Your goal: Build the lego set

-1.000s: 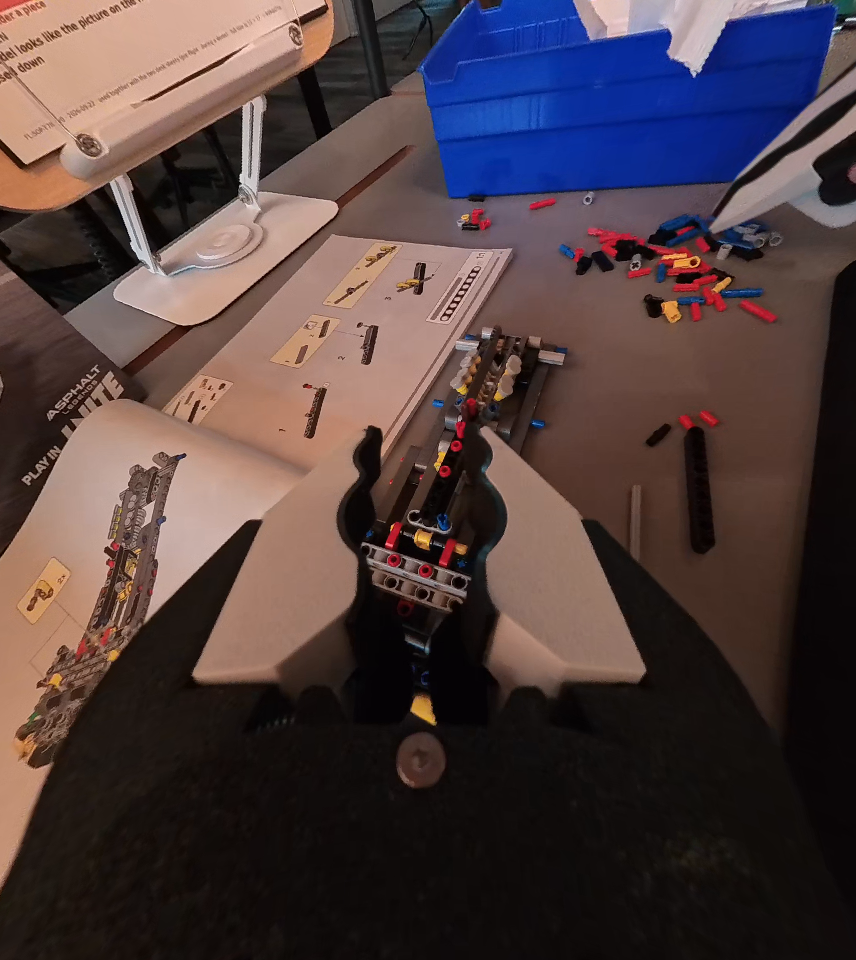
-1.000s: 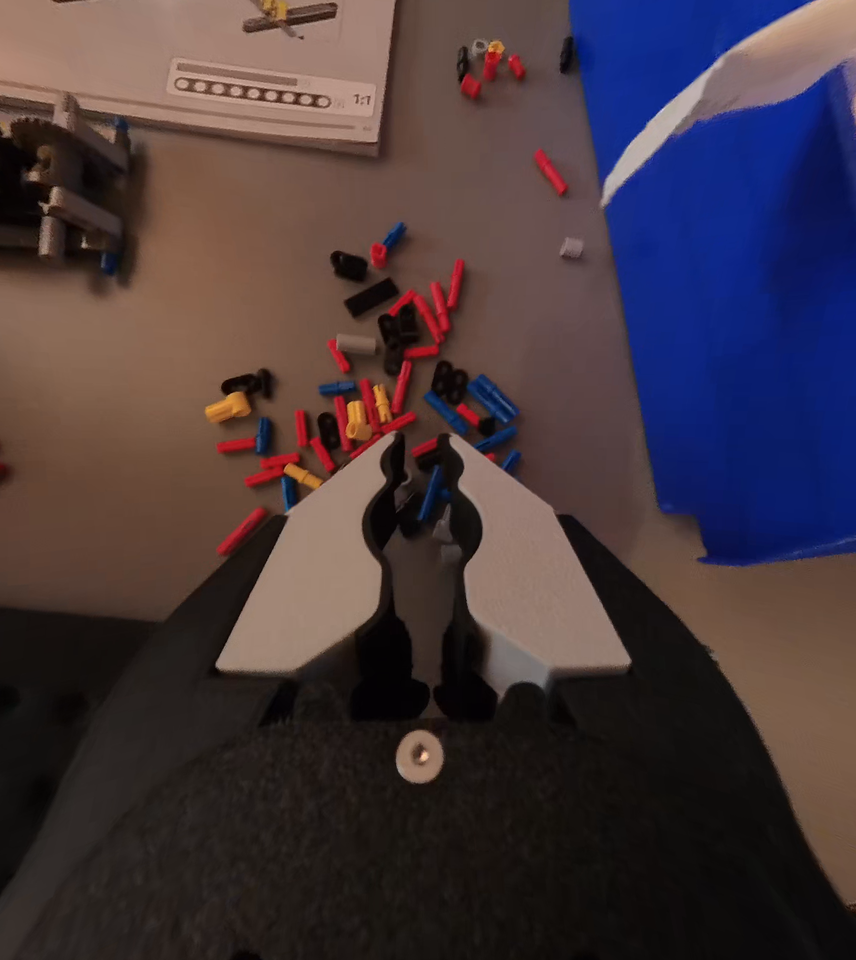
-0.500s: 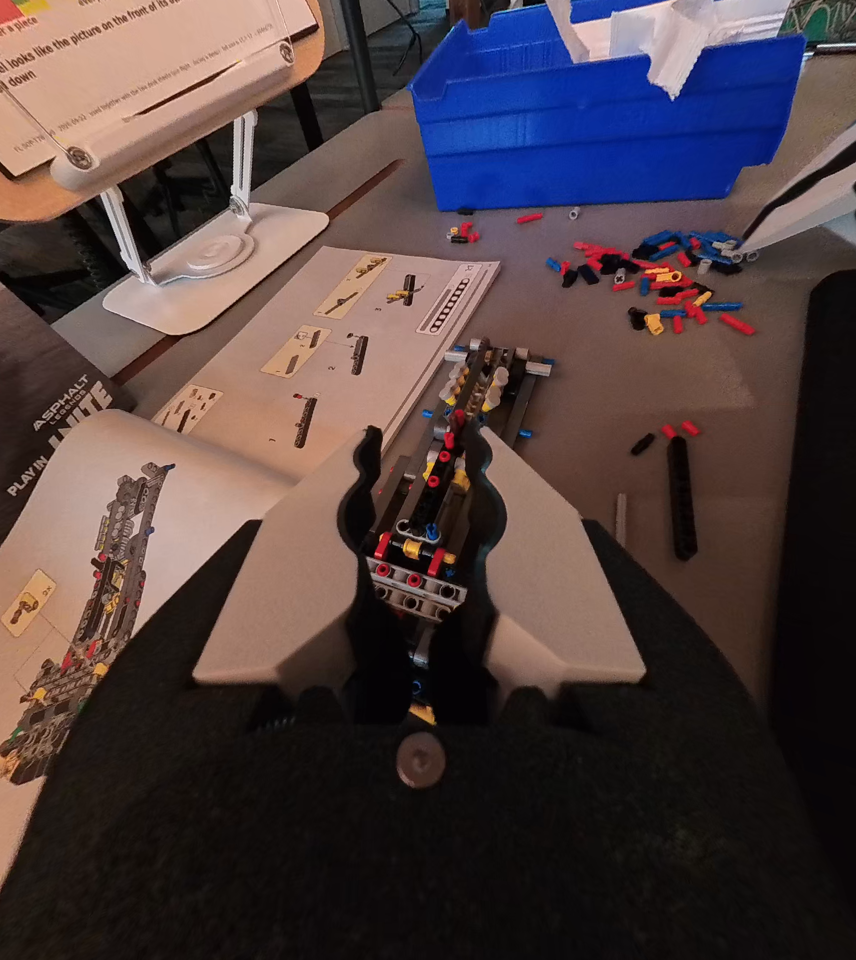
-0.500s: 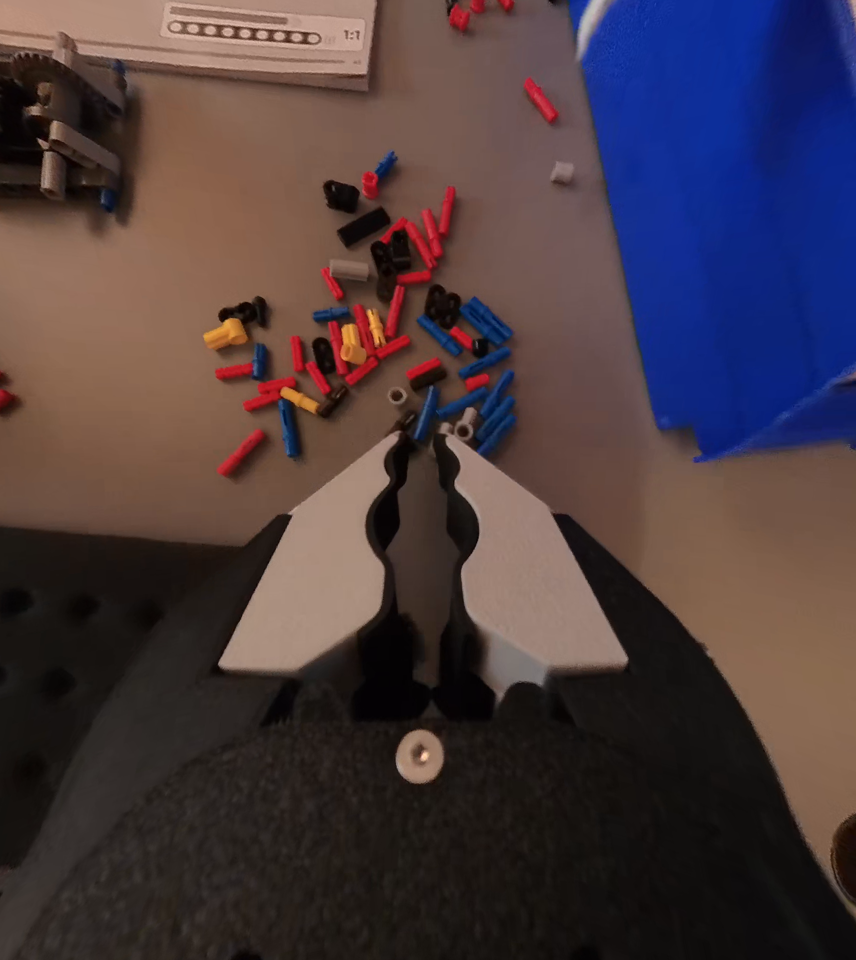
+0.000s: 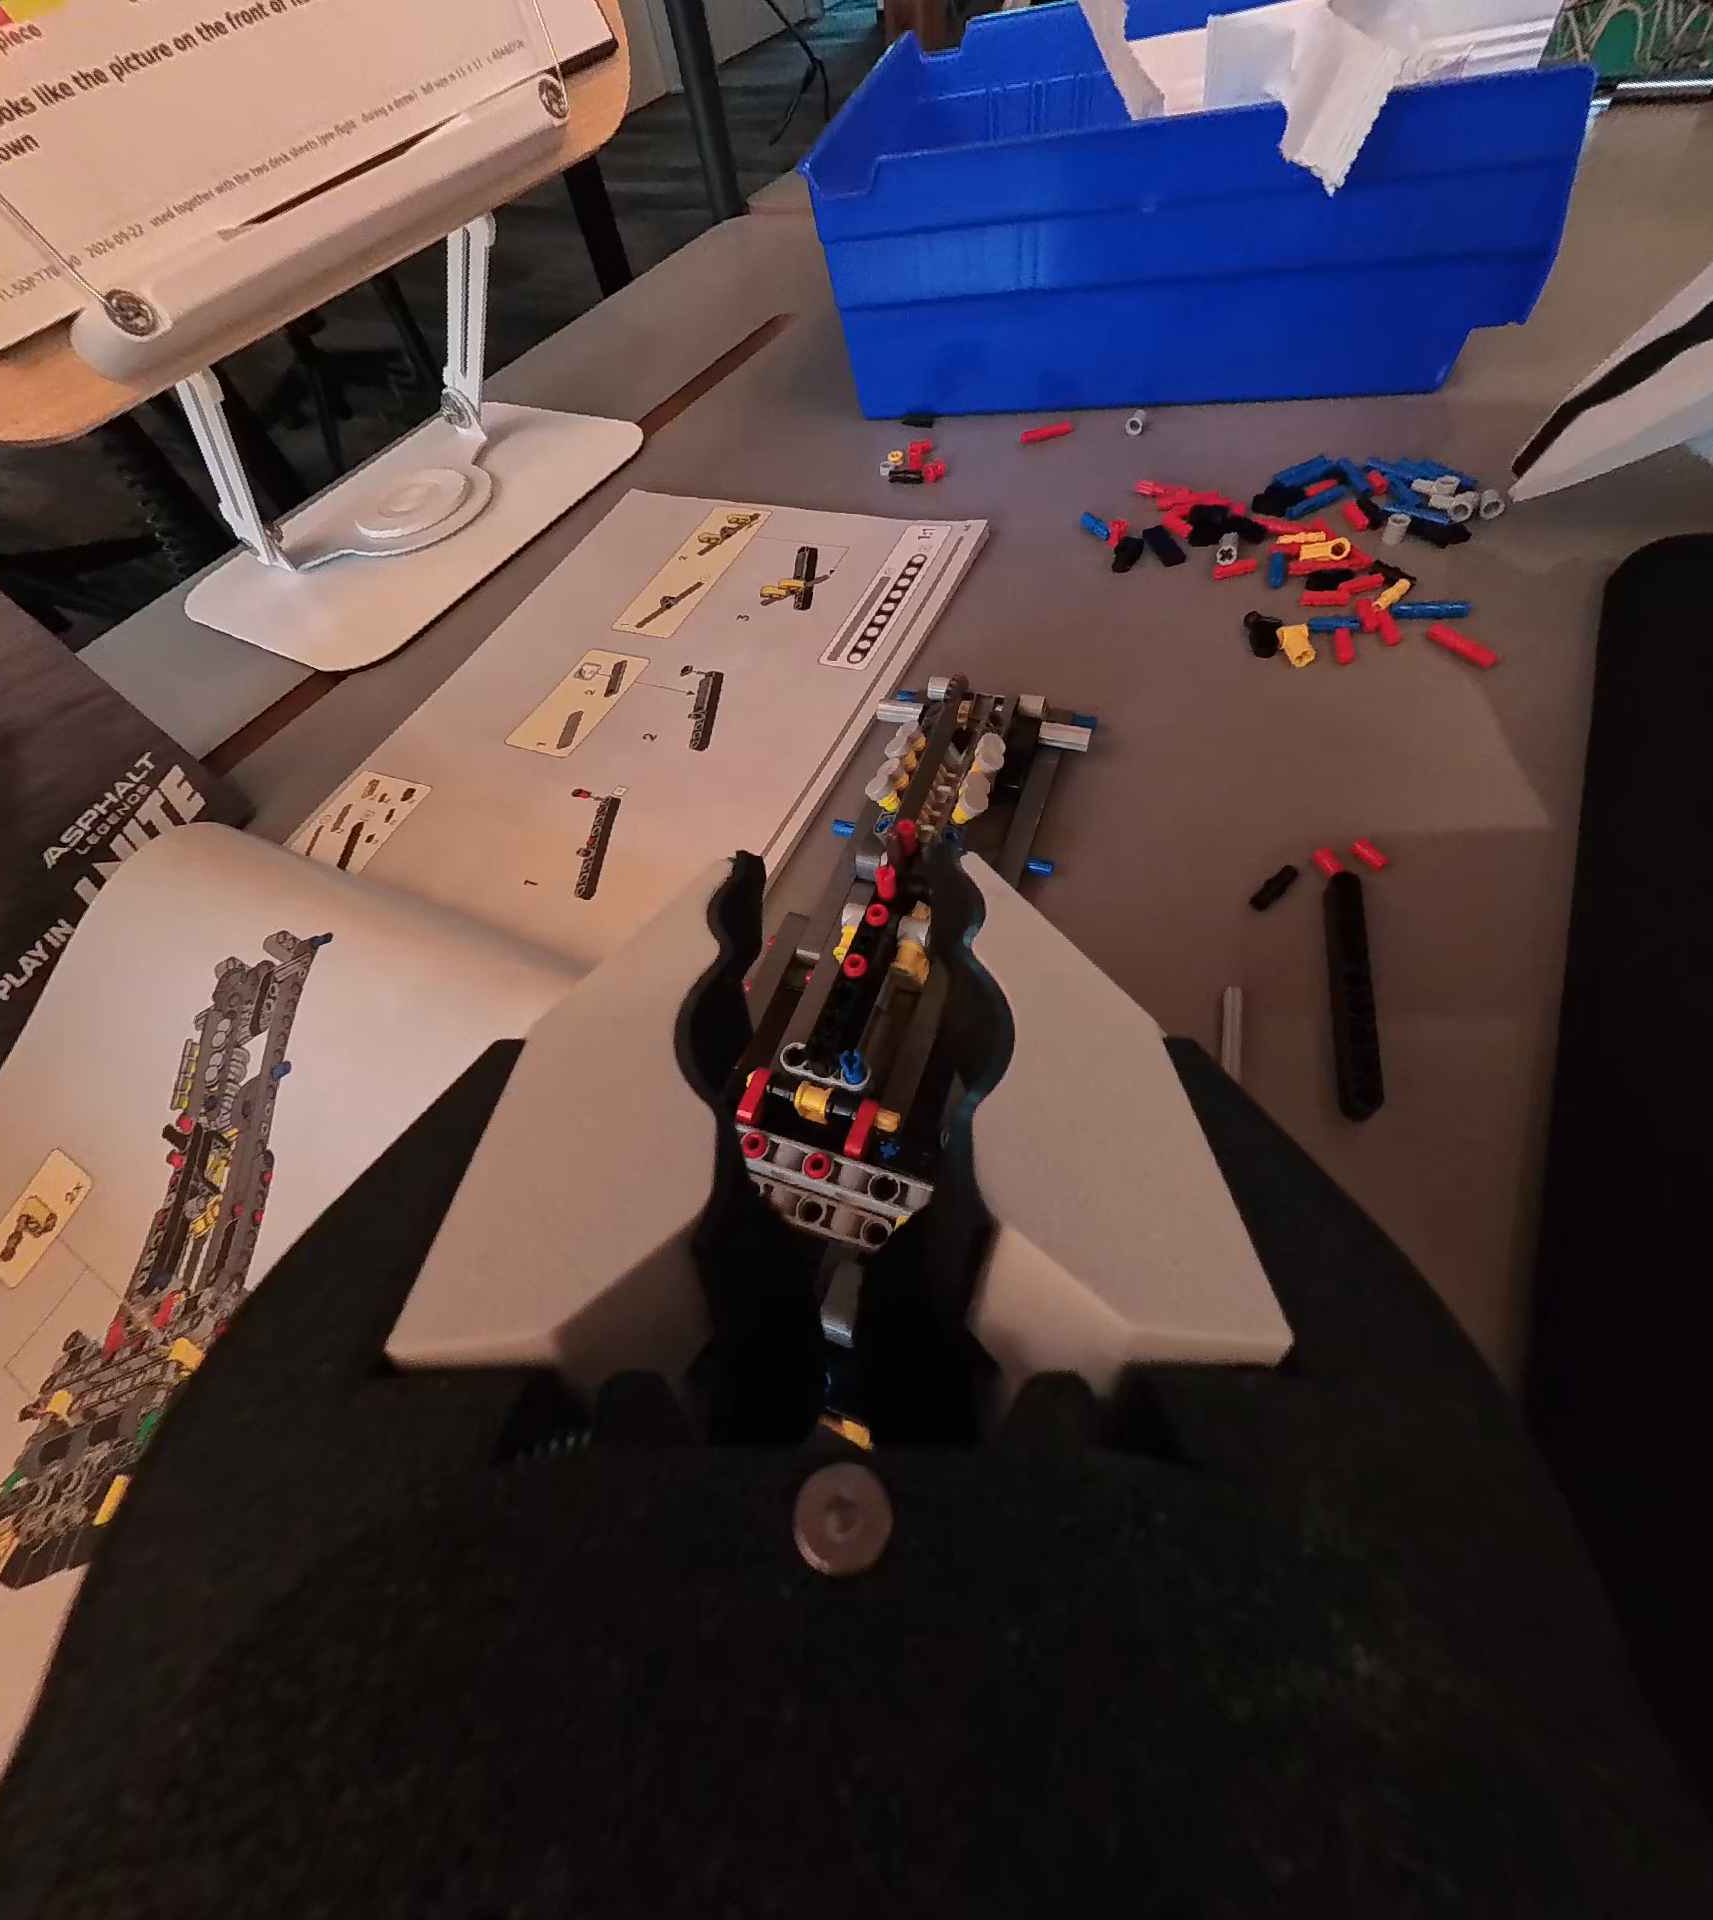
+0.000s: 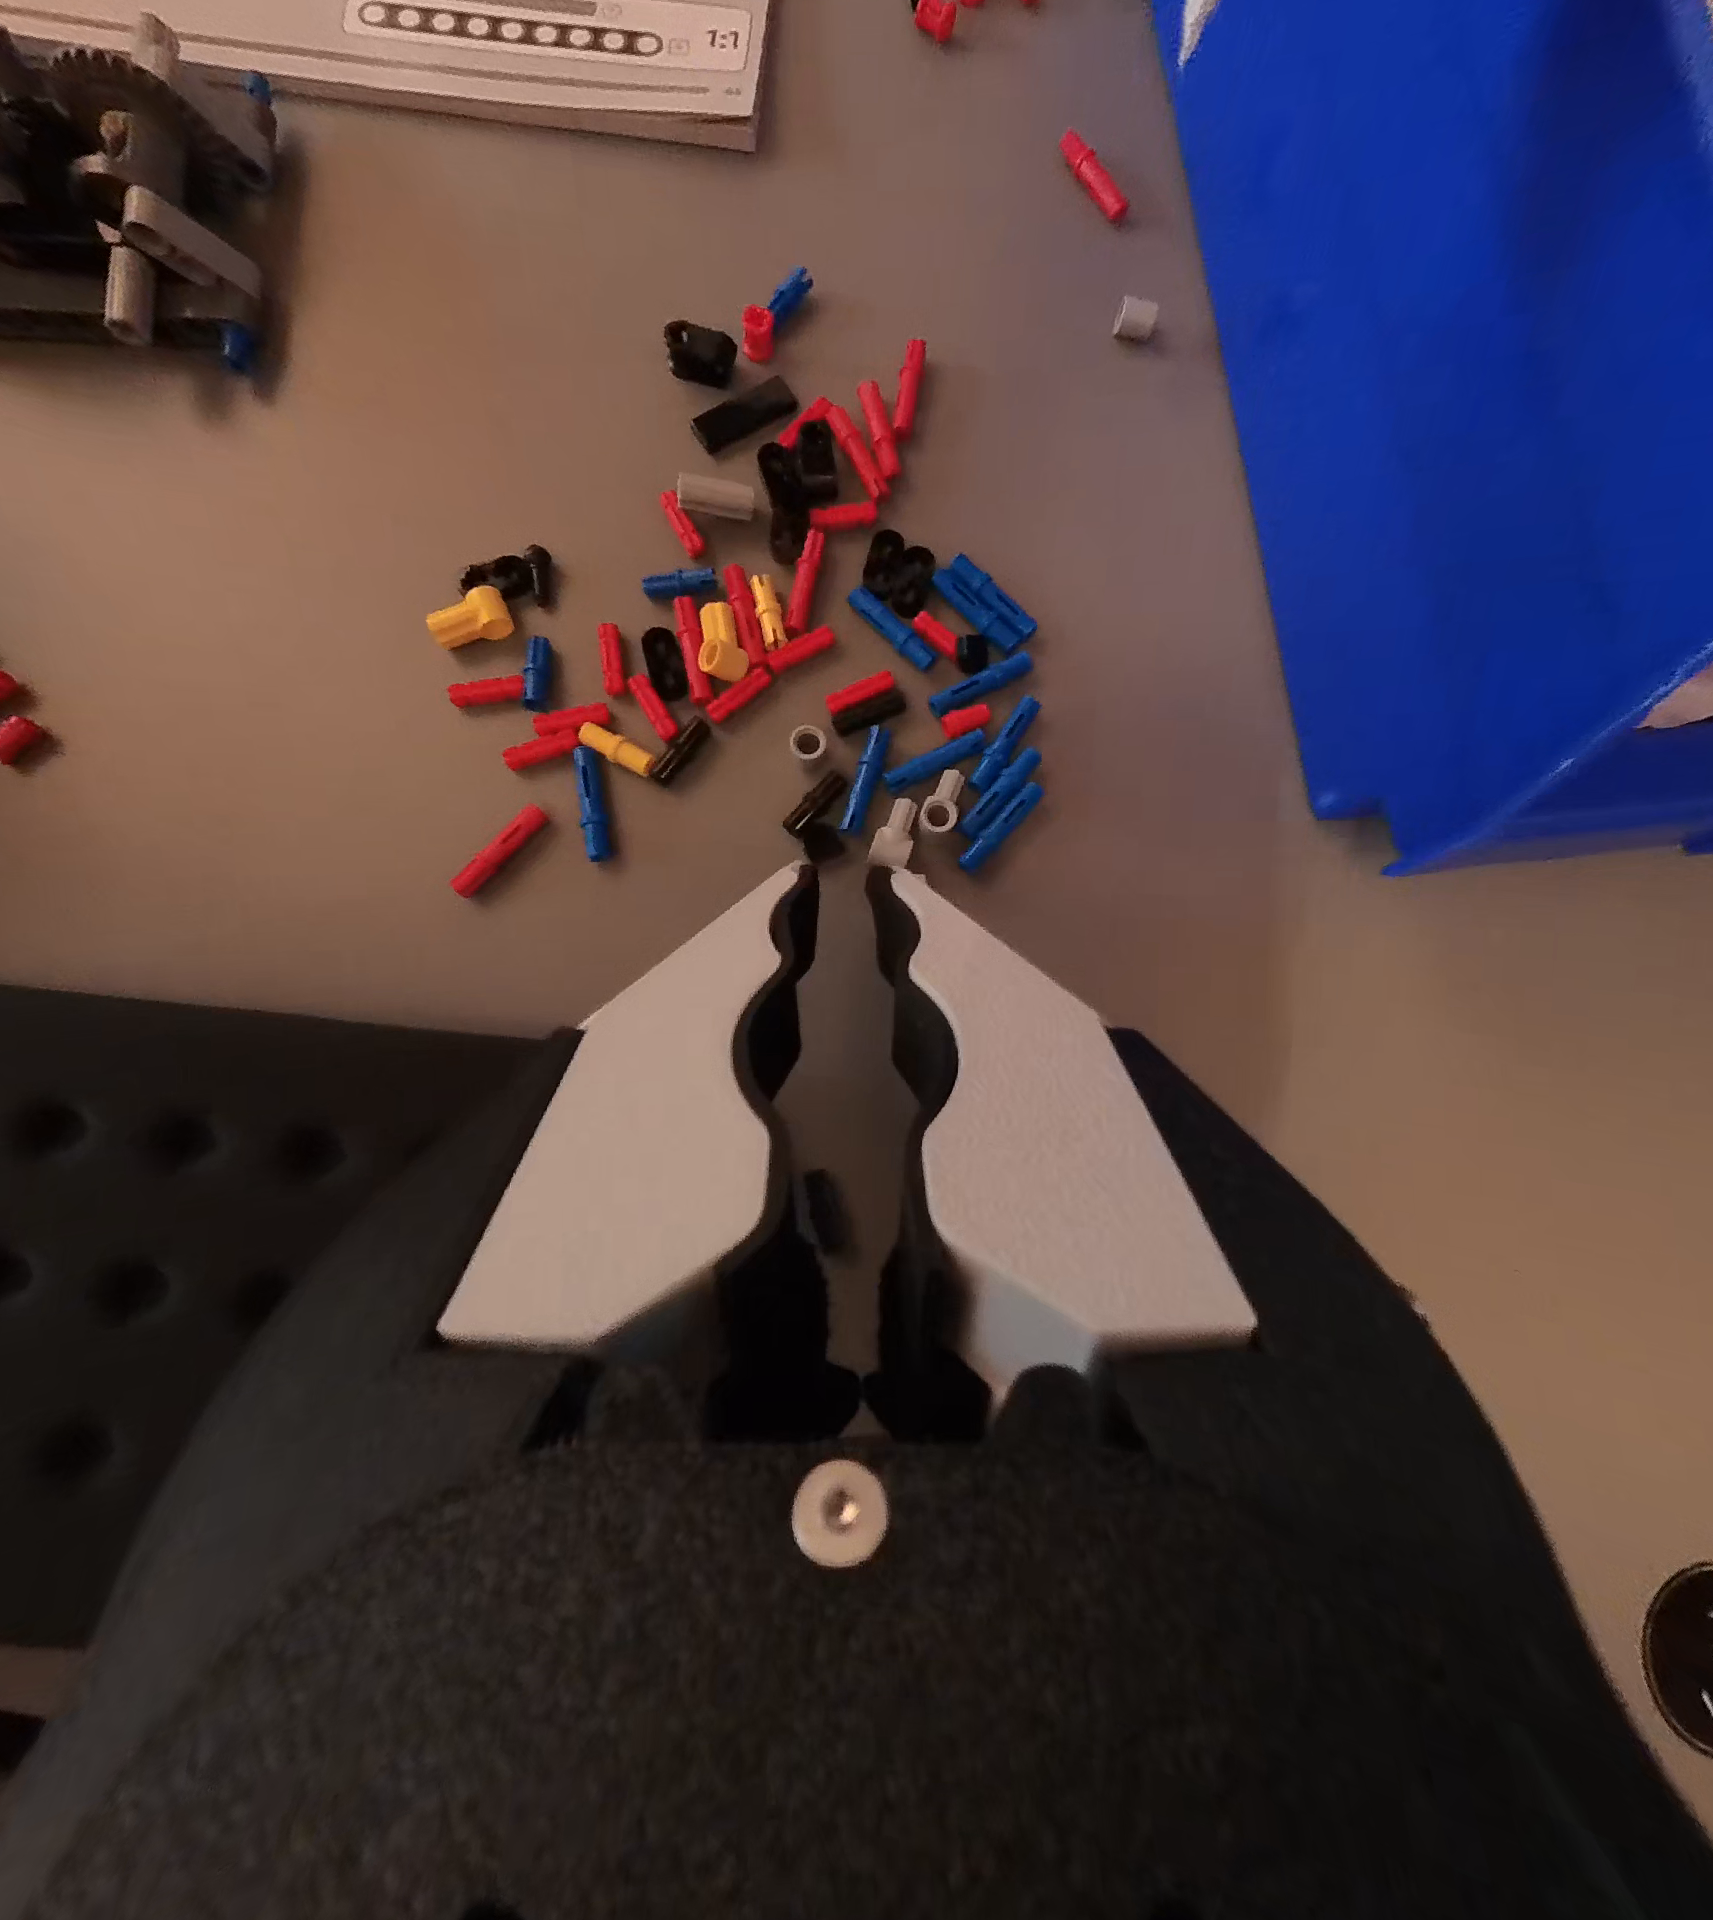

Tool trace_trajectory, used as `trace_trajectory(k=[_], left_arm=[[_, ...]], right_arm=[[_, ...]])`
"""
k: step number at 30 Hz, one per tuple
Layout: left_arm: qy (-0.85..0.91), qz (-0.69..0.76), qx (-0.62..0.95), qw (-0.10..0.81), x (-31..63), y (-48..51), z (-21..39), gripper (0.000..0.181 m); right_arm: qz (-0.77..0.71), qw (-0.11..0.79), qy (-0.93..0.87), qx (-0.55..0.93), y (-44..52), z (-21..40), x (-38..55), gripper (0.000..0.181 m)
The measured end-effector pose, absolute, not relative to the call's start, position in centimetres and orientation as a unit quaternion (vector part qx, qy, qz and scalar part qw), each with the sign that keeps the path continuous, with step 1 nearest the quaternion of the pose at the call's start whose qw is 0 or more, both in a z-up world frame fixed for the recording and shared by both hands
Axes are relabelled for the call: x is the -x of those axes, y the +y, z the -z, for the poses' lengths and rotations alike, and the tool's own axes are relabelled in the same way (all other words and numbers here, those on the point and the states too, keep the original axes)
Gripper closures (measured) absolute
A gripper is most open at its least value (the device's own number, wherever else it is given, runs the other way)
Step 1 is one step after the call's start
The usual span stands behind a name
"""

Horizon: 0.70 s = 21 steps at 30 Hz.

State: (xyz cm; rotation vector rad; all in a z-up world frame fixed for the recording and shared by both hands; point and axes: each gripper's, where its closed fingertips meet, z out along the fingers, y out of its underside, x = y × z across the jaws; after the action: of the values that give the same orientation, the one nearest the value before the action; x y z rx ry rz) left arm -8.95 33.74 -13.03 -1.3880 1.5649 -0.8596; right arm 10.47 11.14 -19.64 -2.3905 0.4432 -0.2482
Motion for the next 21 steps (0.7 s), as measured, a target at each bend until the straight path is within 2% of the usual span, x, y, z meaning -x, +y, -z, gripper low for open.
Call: trace_trajectory(k=[7,13,21], left_arm=[[0.626,0.343,0.557,0.425,9.0,33.9,13.2,0.151],[0.629,0.341,0.556,0.423,8.9,33.7,13.3,0.151],[0.63,0.339,0.556,0.424,8.9,33.7,13.3,0.151]], right_arm=[[0.132,0.318,0.161,0.925,8.9,19.8,-11.7,0.171],[0.116,0.334,0.191,0.916,7.8,19.0,-12.5,0.171],[0.116,0.368,0.164,0.908,12.1,19.1,-12.7,0.171]])
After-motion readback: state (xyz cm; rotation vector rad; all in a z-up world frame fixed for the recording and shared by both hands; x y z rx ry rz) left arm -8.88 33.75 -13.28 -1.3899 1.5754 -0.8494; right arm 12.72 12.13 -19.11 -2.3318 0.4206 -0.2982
